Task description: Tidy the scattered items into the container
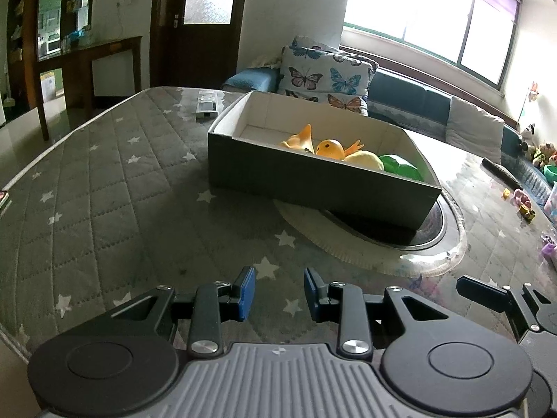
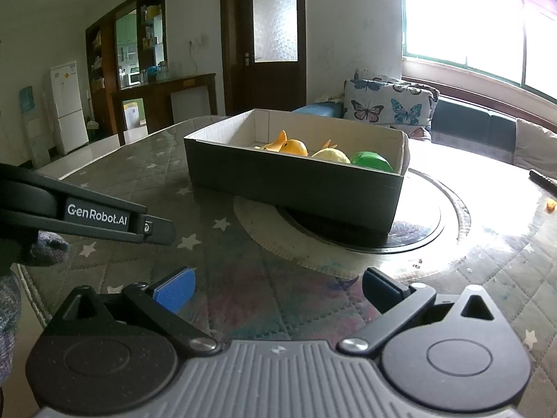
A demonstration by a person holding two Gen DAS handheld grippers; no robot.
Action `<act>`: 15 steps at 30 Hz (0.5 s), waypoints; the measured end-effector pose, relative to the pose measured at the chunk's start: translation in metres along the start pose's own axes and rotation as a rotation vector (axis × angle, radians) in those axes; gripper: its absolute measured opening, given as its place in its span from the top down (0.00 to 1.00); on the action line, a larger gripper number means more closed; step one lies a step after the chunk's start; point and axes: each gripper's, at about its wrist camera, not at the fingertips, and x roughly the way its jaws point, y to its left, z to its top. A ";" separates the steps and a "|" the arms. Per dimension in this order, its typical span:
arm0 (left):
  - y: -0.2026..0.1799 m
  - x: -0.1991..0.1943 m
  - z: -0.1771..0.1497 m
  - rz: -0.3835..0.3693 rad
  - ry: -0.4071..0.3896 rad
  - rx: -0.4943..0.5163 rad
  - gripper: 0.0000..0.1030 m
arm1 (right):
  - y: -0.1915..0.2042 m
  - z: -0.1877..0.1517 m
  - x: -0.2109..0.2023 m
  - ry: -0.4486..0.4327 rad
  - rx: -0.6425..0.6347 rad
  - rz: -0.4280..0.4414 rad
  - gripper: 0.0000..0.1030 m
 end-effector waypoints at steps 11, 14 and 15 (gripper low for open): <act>-0.002 0.009 0.015 0.003 -0.002 0.023 0.68 | -0.004 0.010 0.011 0.012 0.019 -0.006 0.00; -0.003 0.011 0.020 0.005 -0.005 0.029 0.68 | -0.005 0.014 0.015 0.014 0.023 -0.007 0.00; -0.003 0.012 0.021 0.005 -0.006 0.031 0.68 | -0.006 0.016 0.016 0.015 0.023 -0.007 0.00</act>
